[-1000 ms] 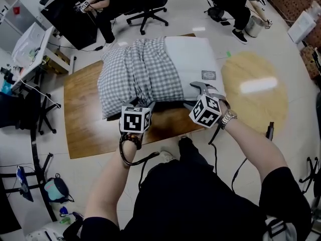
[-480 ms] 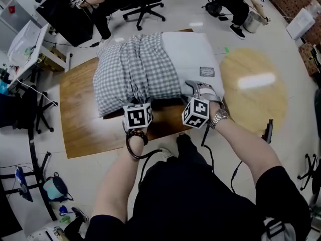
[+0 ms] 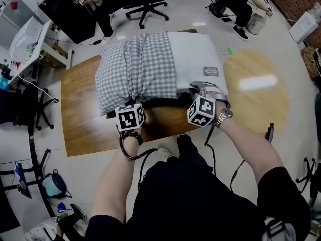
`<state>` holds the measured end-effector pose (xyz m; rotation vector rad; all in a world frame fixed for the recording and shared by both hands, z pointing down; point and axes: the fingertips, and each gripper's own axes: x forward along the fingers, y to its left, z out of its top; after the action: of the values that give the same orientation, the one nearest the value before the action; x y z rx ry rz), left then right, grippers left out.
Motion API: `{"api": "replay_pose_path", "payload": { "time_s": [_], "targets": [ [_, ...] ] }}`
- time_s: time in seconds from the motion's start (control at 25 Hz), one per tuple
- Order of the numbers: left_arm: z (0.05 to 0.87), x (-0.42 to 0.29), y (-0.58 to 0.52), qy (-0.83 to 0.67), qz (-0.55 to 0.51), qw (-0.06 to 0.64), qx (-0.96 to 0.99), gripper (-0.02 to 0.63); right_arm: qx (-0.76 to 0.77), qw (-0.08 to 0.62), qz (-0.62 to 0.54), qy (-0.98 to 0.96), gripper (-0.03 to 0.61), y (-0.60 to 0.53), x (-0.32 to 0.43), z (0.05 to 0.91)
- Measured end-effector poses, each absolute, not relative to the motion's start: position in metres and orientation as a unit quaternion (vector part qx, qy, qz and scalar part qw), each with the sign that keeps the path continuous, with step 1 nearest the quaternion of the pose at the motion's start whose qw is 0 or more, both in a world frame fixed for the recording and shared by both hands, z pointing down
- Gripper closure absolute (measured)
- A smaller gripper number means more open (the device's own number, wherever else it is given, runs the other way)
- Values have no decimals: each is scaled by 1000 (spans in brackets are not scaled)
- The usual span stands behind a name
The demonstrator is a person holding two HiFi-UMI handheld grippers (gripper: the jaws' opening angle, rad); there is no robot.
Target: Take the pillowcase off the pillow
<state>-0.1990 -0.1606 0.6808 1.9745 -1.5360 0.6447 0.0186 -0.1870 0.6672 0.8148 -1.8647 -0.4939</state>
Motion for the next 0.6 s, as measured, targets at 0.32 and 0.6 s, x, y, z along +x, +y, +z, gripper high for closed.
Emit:
{"api": "replay_pose_path", "payload": {
  "time_s": [0.32, 0.6],
  "targets": [
    [670, -237, -159, -596, 218, 285, 718, 594, 343, 498, -213, -768, 563, -188, 35, 658],
    [670, -260, -155, -614, 205, 288, 706, 594, 346, 497, -210, -768, 563, -184, 56, 658]
  ]
}}
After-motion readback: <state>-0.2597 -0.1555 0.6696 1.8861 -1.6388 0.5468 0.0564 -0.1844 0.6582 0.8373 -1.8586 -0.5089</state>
